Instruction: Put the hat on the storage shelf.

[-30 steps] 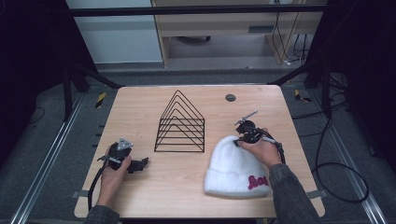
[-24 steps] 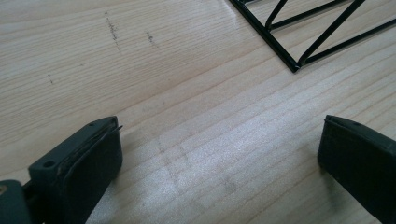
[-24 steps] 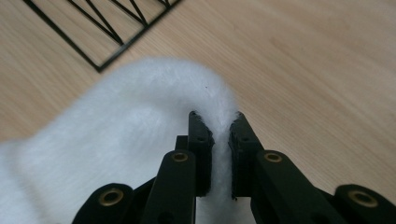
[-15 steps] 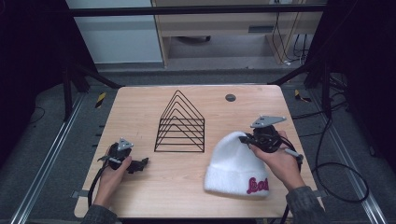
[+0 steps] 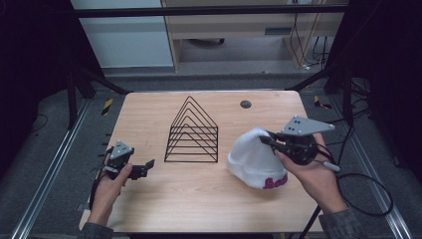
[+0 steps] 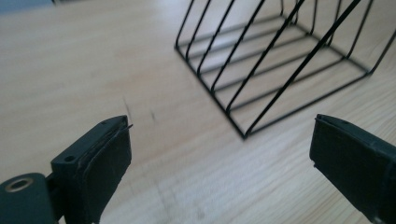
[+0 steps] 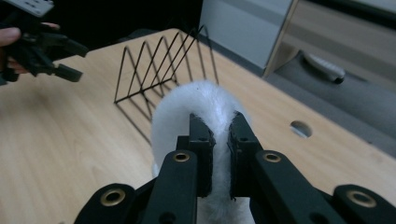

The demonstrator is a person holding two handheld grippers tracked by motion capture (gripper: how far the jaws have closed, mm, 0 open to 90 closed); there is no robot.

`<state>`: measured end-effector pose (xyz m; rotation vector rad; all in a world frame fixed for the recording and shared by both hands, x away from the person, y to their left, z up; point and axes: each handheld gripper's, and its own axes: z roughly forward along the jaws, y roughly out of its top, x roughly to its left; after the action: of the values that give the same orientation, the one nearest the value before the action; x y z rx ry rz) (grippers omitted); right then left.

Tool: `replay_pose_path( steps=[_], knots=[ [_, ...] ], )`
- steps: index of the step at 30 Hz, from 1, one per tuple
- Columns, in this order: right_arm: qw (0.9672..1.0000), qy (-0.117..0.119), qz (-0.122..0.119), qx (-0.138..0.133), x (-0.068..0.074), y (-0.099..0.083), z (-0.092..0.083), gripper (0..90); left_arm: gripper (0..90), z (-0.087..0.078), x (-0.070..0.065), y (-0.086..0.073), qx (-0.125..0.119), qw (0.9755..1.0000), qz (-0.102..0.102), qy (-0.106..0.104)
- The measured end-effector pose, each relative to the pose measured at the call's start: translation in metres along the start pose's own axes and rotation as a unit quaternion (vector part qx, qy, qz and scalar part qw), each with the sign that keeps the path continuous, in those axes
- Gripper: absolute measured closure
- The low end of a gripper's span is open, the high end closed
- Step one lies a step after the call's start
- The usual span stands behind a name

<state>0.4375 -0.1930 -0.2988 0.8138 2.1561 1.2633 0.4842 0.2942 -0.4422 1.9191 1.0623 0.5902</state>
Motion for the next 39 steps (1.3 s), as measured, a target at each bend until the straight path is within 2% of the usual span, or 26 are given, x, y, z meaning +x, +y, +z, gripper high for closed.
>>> replay_pose_path(
  steps=[2,3,5,6,8,10,12,14,15,18,19,20,22,25,26,27,34,37,39],
  knots=[
    [0.9998,-0.013,0.0,-0.013,-0.008,0.017,-0.003,83.1,4.9,-0.014,-0.007,0.023,-0.023,0.9996,0.016,0.001],
    [0.9998,-0.013,0.0,-0.013,-0.008,0.017,-0.003,83.1,4.6,-0.014,-0.007,0.023,-0.023,0.9996,0.016,0.001],
    [0.9996,-0.018,0.003,-0.021,-0.013,0.028,-0.004,83.1,4.1,-0.023,-0.014,0.037,-0.026,0.9989,0.04,-0.001],
    [0.9994,-0.023,0.006,-0.027,-0.017,0.039,-0.005,83.1,4.1,-0.029,-0.022,0.05,-0.031,0.9978,0.058,-0.005],
    [0.9992,-0.027,0.005,-0.029,-0.018,0.044,-0.005,83.1,4.2,-0.031,-0.025,0.056,-0.031,0.9974,0.065,-0.01],
    [0.9988,-0.033,0.005,-0.036,-0.02,0.063,-0.006,83.0,4.6,-0.035,-0.034,0.073,-0.03,0.9959,0.081,-0.026],
    [0.9986,-0.036,0.003,-0.038,-0.02,0.069,-0.006,83.1,4.6,-0.035,-0.037,0.077,-0.03,0.9954,0.084,-0.033],
    [0.998,-0.04,0.001,-0.05,-0.022,0.087,-0.007,83.1,4.6,-0.038,-0.047,0.091,-0.029,0.9933,0.102,-0.046],
    [0.998,-0.04,0.001,-0.05,-0.022,0.087,-0.007,83.1,4.6,-0.038,-0.047,0.091,-0.029,0.9933,0.102,-0.046],
    [0.9969,-0.041,0.002,-0.067,-0.022,0.11,-0.006,83.1,4.8,-0.039,-0.055,0.104,-0.028,0.9911,0.117,-0.057],
    [0.9969,-0.041,0.002,-0.067,-0.022,0.11,-0.006,83.1,4.8,-0.039,-0.057,0.109,-0.03,0.9905,0.12,-0.06],
    [0.9964,-0.041,-0.002,-0.074,-0.022,0.12,-0.002,83.1,4.9,-0.038,-0.06,0.118,-0.035,0.9898,0.123,-0.064],
    [0.9961,-0.04,-0.005,-0.078,-0.021,0.13,0.002,83.1,5.0,-0.038,-0.064,0.127,-0.04,0.9885,0.132,-0.064],
    [0.9955,-0.033,-0.003,-0.088,-0.019,0.139,0.006,83.1,5.4,-0.038,-0.066,0.136,-0.047,0.9875,0.134,-0.069],
    [0.9952,-0.029,-0.002,-0.093,-0.018,0.144,0.008,83.1,6.3,-0.037,-0.066,0.139,-0.052,0.9876,0.13,-0.071],
    [0.9948,-0.023,-0.003,-0.099,-0.015,0.151,0.012,83.1,7.9,-0.035,-0.066,0.144,-0.062,0.9876,0.116,-0.087],
    [0.994,0.0,-0.008,-0.109,-0.007,0.172,0.03,83.1,10.9,-0.031,-0.067,0.153,-0.066,0.985,0.123,-0.101],
    [0.9933,0.015,-0.01,-0.114,-0.002,0.18,0.039,83.1,11.0,-0.027,-0.064,0.158,-0.067,0.9853,0.114,-0.109],
    [0.9925,0.03,-0.013,-0.117,0.004,0.186,0.046,83.1,11.6,-0.023,-0.061,0.161,-0.071,0.9848,0.1,-0.122]
  ],
)
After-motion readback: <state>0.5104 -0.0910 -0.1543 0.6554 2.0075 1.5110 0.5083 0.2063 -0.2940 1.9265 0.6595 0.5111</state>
